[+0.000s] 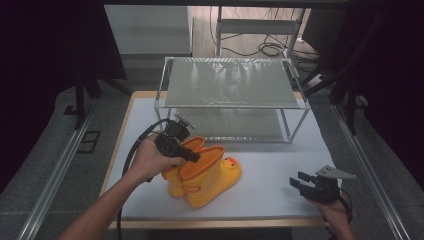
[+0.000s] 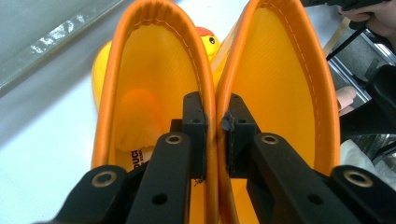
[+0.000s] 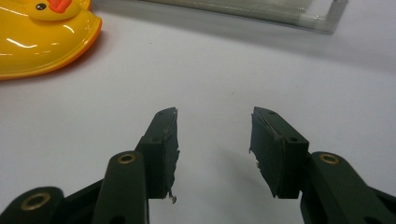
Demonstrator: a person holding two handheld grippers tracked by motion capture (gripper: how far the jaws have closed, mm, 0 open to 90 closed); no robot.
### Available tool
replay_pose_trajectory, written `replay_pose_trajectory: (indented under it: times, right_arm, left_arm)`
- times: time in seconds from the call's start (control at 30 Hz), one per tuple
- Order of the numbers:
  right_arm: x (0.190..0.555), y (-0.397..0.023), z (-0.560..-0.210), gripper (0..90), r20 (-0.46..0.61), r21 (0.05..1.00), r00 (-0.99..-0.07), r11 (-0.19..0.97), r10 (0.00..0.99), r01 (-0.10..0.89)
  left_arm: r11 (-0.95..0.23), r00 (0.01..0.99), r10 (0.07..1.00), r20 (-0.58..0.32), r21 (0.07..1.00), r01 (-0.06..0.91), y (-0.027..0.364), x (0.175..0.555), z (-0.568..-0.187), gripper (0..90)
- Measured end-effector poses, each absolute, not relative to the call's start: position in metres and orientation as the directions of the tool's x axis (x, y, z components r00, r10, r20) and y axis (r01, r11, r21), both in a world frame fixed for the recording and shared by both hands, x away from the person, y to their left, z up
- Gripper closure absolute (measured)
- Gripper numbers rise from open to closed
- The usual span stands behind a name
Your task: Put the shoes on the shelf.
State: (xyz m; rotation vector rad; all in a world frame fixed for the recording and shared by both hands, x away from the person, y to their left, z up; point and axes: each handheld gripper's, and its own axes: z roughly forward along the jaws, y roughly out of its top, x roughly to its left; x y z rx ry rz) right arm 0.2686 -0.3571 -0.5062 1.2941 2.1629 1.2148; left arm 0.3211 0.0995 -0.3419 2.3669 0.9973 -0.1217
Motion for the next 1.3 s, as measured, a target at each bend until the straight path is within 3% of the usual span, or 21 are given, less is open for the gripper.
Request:
replay_pose_trajectory:
  times: [0.17,1.3]
  right_arm:
    - [0.268,-0.358,-0.505,51.1,0.132,0.810,-0.521,0.211,0.843,0.546]
    - [0.268,-0.364,-0.504,51.7,0.136,0.815,-0.507,0.195,0.851,0.546]
  left_arm:
    - [-0.530,0.708,0.640,-0.298,0.495,0.688,0.102,0.325,-0.341,82.2]
    - [-0.577,0.752,0.585,-0.305,0.495,0.650,0.078,0.331,-0.308,82.3]
